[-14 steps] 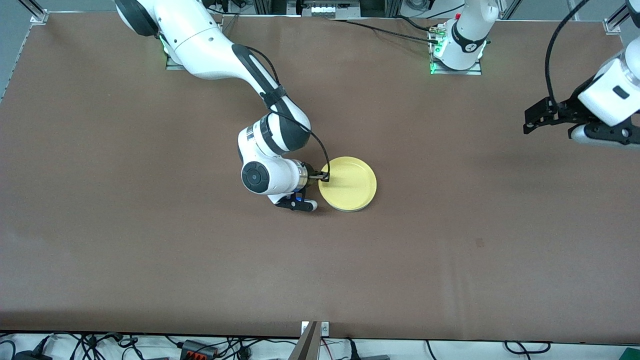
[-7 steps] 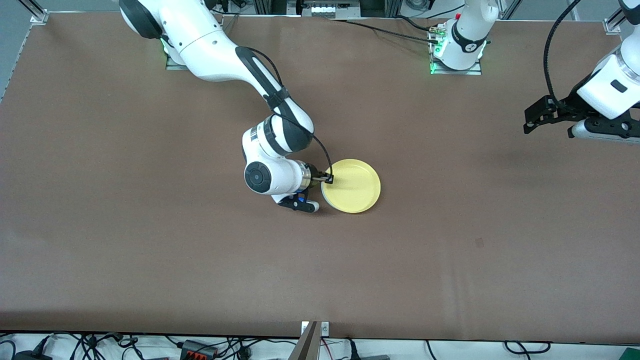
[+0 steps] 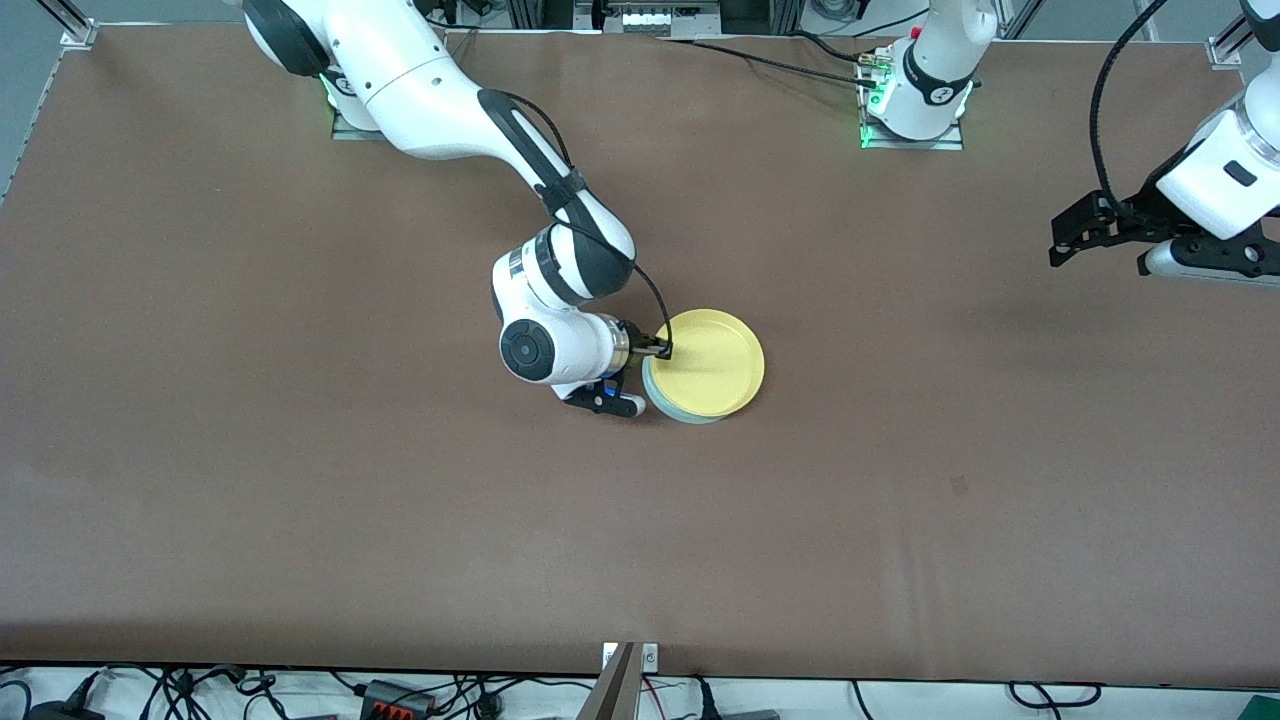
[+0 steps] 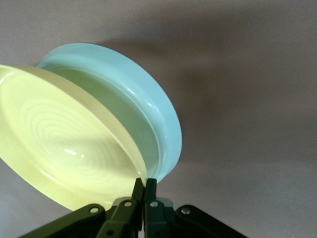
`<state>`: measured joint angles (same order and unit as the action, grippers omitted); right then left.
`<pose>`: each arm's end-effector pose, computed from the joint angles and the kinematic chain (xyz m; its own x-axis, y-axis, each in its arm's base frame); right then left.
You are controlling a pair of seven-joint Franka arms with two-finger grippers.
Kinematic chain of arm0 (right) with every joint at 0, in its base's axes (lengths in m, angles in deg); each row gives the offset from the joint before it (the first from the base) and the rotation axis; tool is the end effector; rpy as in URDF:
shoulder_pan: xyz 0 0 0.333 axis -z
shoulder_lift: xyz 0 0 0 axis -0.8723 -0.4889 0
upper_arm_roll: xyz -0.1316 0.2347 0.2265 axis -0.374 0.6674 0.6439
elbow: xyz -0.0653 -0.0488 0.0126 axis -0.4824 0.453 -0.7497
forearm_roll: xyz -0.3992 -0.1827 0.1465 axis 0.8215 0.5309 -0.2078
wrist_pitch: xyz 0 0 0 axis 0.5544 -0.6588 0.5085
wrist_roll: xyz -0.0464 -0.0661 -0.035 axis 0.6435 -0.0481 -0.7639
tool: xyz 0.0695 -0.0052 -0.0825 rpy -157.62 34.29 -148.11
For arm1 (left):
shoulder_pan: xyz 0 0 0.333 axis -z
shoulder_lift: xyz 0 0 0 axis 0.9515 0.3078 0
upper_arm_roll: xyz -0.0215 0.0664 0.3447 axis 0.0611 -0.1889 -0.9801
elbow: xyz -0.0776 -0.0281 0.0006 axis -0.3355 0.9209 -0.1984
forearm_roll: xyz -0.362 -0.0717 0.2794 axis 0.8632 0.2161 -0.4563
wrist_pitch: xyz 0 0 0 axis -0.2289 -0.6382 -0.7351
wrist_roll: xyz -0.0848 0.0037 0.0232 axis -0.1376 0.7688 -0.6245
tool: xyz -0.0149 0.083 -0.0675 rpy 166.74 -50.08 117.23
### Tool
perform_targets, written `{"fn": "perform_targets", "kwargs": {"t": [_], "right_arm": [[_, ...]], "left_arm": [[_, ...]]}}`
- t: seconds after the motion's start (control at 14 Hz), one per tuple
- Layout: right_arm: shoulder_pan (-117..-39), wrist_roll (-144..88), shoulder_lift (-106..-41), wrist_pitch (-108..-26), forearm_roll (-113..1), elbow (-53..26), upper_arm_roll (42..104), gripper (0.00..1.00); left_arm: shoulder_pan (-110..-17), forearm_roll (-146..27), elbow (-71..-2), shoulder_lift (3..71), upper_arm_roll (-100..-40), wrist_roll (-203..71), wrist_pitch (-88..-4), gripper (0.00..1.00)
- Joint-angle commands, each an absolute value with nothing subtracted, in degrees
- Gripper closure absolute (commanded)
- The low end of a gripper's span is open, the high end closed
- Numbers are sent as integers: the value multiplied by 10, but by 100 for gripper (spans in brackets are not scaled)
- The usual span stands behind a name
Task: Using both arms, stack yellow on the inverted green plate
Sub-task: 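Open the right gripper to release the yellow plate on the green plate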
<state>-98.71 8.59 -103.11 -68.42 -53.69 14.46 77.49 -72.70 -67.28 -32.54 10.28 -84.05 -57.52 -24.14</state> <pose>0.6458 0.5314 0.1836 0.9081 -0.1302 -0.3980 -0.2635 -0.9163 -0.3017 0.6236 -0.0384 0.6296 0.9960 -0.0880 0.0126 -0.0883 -0.9959 0.0210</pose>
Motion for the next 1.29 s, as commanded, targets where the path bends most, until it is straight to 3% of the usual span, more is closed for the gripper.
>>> {"fn": "perform_targets", "kwargs": {"t": [0.0, 0.14, 0.36, 0.43, 0.5, 0.86, 1.21], "right_arm": [[-989, 94, -1034, -676, -523, 144, 773, 100], [-986, 90, -1034, -677, -523, 142, 772, 100], [-986, 90, -1034, -677, -523, 140, 772, 100], [-987, 91, -1034, -678, -523, 140, 772, 83], [-986, 98, -1034, -678, -523, 140, 770, 2], [-979, 95, -990, -675, -474, 143, 750, 0], [-964, 42, -894, -561, -428, 143, 664, 0]], "left_arm": [[-729, -684, -310, 104, -840, -568, -231, 0], [-730, -696, -273, 121, -839, -564, -217, 0], [-727, -697, -271, 120, -836, -565, -203, 0], [-727, -697, -270, 119, -837, -563, -201, 0], [-727, -698, -269, 119, -836, -563, -192, 0], [-727, -696, -269, 119, -837, -561, -187, 0], [-729, -691, -267, 116, -839, -568, -187, 0]]}}
